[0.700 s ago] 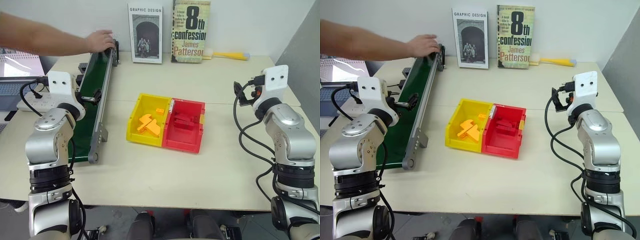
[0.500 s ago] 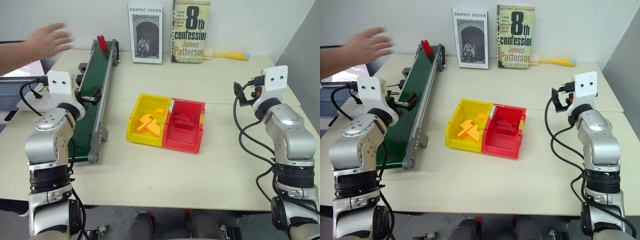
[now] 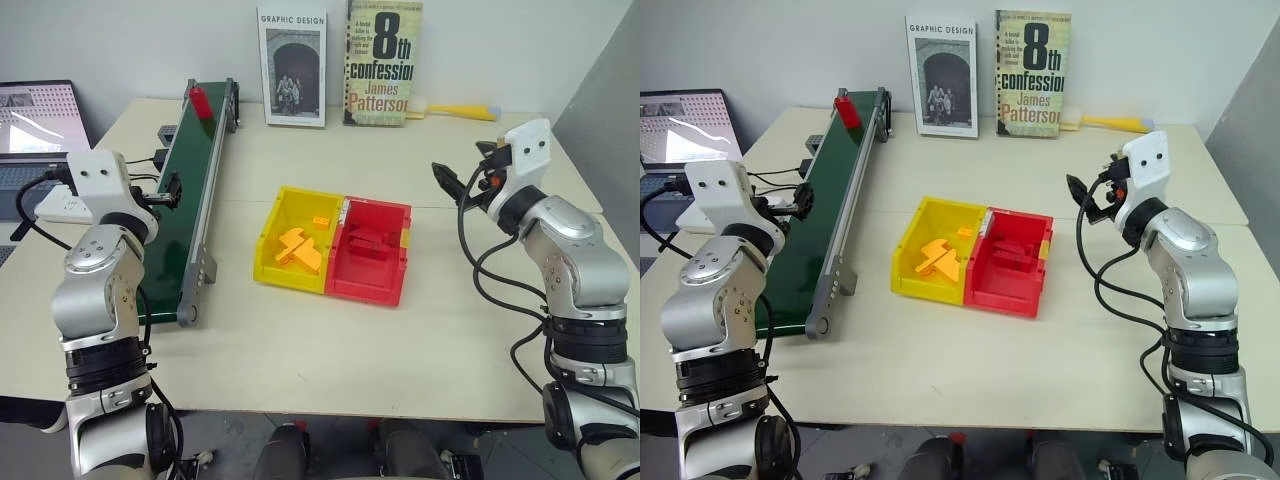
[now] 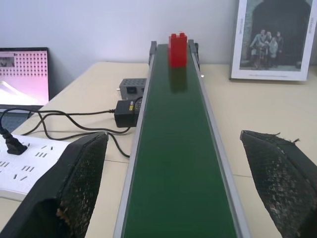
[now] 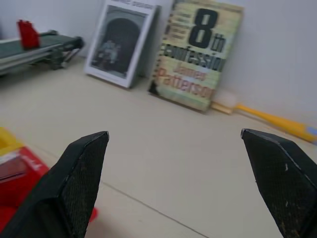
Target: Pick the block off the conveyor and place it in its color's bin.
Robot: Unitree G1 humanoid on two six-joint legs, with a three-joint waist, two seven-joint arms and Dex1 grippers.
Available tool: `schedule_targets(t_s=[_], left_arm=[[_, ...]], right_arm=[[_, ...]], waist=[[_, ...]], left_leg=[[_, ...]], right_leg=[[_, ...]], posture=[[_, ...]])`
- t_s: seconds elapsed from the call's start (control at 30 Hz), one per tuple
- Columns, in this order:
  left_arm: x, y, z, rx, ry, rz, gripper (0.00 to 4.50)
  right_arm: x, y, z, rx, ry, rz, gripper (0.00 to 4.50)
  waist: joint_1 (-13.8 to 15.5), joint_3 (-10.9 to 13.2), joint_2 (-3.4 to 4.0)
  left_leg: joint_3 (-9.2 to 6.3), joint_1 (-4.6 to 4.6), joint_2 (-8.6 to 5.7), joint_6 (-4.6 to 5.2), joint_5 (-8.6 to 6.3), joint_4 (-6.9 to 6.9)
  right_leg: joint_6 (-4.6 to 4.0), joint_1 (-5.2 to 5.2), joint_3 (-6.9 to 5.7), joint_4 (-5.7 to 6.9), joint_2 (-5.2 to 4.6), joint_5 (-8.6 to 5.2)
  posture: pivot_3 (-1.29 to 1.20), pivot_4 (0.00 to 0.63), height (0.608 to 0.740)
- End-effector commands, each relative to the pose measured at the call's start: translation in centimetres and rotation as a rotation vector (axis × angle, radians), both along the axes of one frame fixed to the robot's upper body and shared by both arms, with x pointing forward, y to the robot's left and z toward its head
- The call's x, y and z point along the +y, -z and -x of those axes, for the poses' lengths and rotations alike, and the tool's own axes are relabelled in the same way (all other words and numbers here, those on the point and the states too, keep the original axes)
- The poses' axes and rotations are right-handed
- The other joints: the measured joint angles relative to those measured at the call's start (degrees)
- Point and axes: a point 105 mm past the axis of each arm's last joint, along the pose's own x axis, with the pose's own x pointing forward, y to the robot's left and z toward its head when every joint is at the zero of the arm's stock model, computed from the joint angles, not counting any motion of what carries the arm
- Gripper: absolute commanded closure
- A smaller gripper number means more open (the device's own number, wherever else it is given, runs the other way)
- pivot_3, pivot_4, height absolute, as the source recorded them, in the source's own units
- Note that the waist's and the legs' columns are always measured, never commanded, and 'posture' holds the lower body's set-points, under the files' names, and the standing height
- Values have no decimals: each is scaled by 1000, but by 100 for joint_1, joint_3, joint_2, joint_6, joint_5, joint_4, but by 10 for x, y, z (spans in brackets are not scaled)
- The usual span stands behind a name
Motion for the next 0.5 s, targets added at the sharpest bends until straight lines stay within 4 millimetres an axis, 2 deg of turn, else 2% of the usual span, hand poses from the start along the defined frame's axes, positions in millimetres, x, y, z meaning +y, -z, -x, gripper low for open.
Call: schedule_targets(t_s=[0.03, 0.1, 0.3, 0.5], left_arm=[[-3, -8, -2, -42, -7, 36, 31], [-4, -5, -4, -34, -11, 48, 31], [-4, -7, -8, -28, -6, 43, 31], [-5, -3, -13, -5, -8, 47, 31]], right_arm=[[41, -24, 31, -42, -341, 13, 0], [55, -26, 45, -23, -476, 27, 0], [76, -28, 68, 13, -654, 52, 0], [86, -25, 80, 45, -724, 60, 0]], waist=[[1, 0, 0], [4, 0, 0], [6, -1, -1], [7, -1, -1]], left_leg=[[0, 0, 0, 0, 0, 0], [0, 1, 0, 0, 0, 0], [-5, 1, 1, 3, -2, 1], [-6, 1, 1, 2, -1, 1]], right_leg=[[0, 0, 0, 0, 0, 0], [0, 0, 0, 2, -1, 0], [0, 1, -4, 1, -1, 0], [0, 1, -5, 0, -4, 0]], posture=[[0, 150, 740], [0, 150, 740], [0, 150, 740], [0, 150, 740]])
